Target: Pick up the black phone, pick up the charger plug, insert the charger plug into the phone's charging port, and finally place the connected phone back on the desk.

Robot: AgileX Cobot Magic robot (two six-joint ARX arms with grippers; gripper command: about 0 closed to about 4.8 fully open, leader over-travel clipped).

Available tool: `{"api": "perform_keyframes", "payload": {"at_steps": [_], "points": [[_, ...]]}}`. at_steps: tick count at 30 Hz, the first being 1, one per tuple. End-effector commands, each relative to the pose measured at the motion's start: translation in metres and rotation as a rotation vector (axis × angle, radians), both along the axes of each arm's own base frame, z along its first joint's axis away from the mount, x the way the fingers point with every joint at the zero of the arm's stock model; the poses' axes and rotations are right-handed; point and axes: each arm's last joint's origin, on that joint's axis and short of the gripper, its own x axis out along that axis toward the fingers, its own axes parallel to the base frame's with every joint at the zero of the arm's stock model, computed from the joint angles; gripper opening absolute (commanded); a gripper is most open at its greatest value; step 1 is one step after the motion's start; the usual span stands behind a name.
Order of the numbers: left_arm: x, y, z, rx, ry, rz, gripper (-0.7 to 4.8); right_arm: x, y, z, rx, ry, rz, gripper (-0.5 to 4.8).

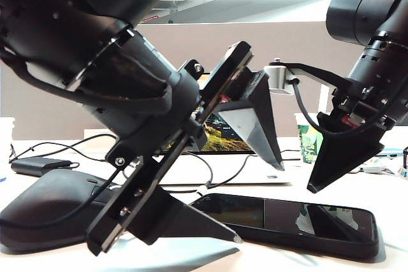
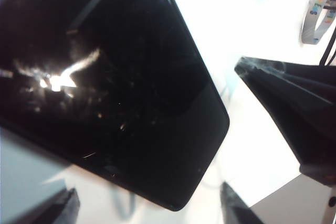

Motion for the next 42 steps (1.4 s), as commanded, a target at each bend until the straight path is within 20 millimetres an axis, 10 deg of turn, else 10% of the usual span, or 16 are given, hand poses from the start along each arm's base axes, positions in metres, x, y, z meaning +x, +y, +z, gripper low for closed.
{"api": "perform_keyframes", "payload": {"at_steps": [1, 42], "points": [[0.002, -0.001, 0.0, -0.009, -0.013, 0.015, 3.5, 0.0, 0.001, 0.001, 0.01, -0.002, 0.002, -0.01], [0.013, -0.01, -0.003, -0.083, -0.135, -0.041, 3.33, -0.009, 0.011, -0.011, 0.12, 0.196, 0.085, -0.01]]}}
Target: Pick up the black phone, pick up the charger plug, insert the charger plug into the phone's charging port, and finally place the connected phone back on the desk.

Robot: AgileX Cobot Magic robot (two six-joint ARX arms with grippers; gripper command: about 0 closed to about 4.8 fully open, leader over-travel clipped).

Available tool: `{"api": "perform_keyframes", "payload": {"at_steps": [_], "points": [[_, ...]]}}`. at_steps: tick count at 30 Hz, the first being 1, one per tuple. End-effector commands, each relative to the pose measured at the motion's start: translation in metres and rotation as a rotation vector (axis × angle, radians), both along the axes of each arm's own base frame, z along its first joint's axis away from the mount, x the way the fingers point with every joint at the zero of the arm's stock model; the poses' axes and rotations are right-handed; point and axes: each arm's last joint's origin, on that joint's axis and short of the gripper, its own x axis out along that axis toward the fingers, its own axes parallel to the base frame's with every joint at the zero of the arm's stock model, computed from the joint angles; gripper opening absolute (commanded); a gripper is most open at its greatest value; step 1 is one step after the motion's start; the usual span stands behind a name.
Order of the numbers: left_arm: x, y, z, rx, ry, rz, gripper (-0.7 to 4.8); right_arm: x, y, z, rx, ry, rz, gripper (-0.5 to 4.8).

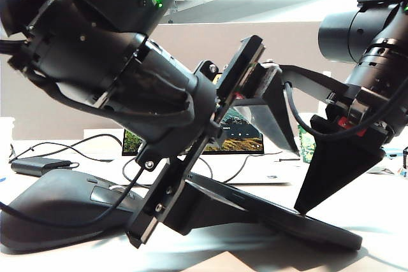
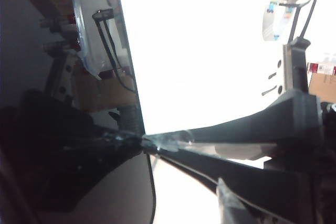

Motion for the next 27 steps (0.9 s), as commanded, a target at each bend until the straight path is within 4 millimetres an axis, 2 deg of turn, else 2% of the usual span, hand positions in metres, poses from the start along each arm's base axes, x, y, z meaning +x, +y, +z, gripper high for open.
{"api": "perform_keyframes", "payload": {"at_steps": [1, 8, 11, 14, 21, 27], "points": [[0.002, 0.0, 0.002, -0.004, -0.016, 0.0, 3.31, 0.001, 0.001, 0.003, 0.018, -0.013, -0.003, -0.01], [0.001, 0.001, -0.001, 0.022, -0.004, -0.002, 3.32, 0.007, 0.003, 0.007, 0.019, -0.1, -0.041, -0.02], [0.001, 0.001, -0.001, 0.022, -0.004, -0.003, 3.32, 0.013, 0.003, 0.009, -0.024, -0.145, -0.146, -0.01], [0.001, 0.001, -0.001, 0.022, -0.004, -0.003, 3.32, 0.015, 0.004, 0.008, -0.023, -0.156, -0.164, -0.01], [0.0, 0.001, -0.001, 0.029, -0.02, -0.032, 3.31, 0.017, 0.008, -0.009, -0.022, -0.07, -0.145, -0.01], [0.001, 0.001, -0.001, 0.029, -0.02, -0.031, 3.31, 0.014, 0.01, -0.01, 0.076, 0.017, -0.09, -0.01]]}}
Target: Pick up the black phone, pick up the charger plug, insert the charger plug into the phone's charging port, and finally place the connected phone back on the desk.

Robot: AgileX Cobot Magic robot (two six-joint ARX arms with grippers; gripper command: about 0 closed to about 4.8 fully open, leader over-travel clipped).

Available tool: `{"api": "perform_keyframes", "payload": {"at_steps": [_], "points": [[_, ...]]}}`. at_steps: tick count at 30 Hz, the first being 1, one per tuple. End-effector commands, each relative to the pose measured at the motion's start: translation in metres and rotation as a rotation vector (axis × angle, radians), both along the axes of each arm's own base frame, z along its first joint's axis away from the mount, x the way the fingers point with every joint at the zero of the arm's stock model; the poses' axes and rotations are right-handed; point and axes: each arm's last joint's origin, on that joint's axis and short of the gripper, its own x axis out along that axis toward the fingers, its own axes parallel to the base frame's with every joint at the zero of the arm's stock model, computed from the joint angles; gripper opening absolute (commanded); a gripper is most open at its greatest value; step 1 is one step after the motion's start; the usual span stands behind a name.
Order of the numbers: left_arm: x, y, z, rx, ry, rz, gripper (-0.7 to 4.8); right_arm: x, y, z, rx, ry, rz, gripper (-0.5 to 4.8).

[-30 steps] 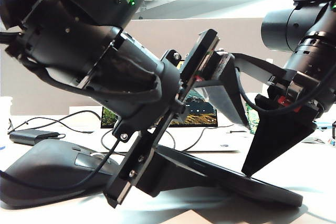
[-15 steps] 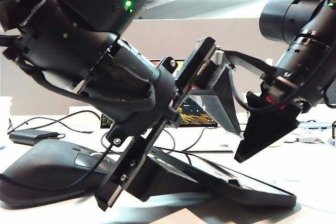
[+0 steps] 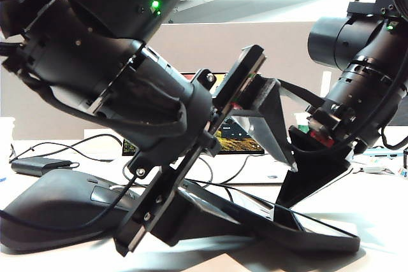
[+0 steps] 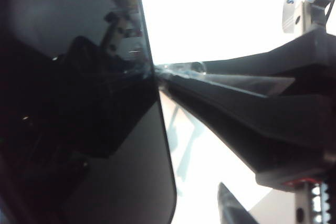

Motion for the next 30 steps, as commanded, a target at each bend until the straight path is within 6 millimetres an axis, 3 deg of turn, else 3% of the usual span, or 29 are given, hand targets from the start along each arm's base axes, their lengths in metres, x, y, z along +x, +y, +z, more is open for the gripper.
{"api": "perform_keyframes", "payload": {"at_steps": [1, 17, 19, 20, 21, 25, 28, 30], "points": [[0.0013, -0.001, 0.0033, -0.021, -0.018, -0.004, 3.31, -0.0033, 0.0013, 0.0004, 0.054, 0.052, 0.034, -0.01], [0.001, -0.0013, 0.0036, -0.044, 0.019, 0.004, 3.31, -0.0051, 0.0018, 0.001, 0.091, 0.056, 0.09, -0.01], [0.001, -0.0014, 0.0036, -0.044, 0.019, 0.003, 2.78, -0.0058, 0.0014, 0.0006, 0.085, 0.063, 0.089, -0.01], [0.001, -0.0014, 0.0036, -0.044, 0.019, 0.003, 1.85, -0.0059, 0.0014, 0.0006, 0.085, 0.064, 0.089, -0.01], [0.001, -0.0014, 0.0036, -0.044, 0.019, 0.003, 1.45, -0.0058, 0.0014, 0.0006, 0.085, 0.064, 0.089, -0.01], [0.001, -0.0014, 0.0036, -0.043, 0.018, 0.002, 1.27, -0.0059, 0.0013, 0.0006, 0.085, 0.065, 0.088, -0.01], [0.001, -0.0014, 0.0036, -0.043, 0.018, 0.002, 0.38, -0.0061, 0.0013, 0.0006, 0.085, 0.068, 0.088, -0.01], [0.001, -0.0014, 0.0036, -0.043, 0.018, 0.002, 0.12, -0.0062, 0.0012, 0.0006, 0.085, 0.069, 0.088, -0.01]]}}
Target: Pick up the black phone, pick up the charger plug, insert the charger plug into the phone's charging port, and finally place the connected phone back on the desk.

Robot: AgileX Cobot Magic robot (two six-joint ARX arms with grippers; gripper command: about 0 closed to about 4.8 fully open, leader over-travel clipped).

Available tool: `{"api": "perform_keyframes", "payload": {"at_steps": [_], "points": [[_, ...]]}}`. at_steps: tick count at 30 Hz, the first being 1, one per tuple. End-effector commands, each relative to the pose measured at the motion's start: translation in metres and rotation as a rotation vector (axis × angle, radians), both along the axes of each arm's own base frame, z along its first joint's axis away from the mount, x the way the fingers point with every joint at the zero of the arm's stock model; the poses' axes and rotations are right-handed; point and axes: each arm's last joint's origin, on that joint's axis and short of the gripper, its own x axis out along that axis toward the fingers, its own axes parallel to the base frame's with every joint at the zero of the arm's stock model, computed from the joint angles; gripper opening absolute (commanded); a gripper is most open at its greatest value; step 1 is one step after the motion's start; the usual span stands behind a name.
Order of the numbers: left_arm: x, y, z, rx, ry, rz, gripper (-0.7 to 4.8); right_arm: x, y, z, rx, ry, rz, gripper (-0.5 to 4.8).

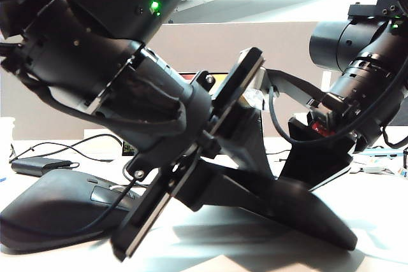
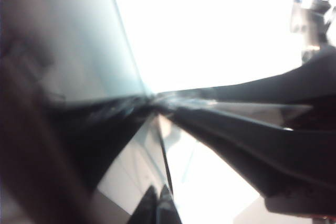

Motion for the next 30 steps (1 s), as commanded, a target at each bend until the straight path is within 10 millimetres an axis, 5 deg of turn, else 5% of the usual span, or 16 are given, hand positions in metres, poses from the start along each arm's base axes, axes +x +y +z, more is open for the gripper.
{"api": "perform_keyframes", "payload": {"at_steps": [1, 13, 24, 30], "points": [[0.002, -0.002, 0.005, -0.031, -0.034, -0.008, 0.12, -0.002, 0.001, 0.0, 0.008, 0.018, 0.011, -0.01], [0.002, -0.003, 0.007, -0.016, -0.126, -0.086, -0.06, -0.004, 0.0, 0.013, 0.026, -0.021, 0.001, -0.01], [-0.001, 0.002, 0.048, 0.019, -0.543, -0.289, -0.06, -0.03, -0.02, 0.088, 0.026, -0.343, -0.128, -0.01], [-0.01, 0.027, 0.078, 0.256, -0.769, -0.294, -0.06, -0.04, -0.027, 0.133, 0.089, -0.48, -0.249, -0.01]]}}
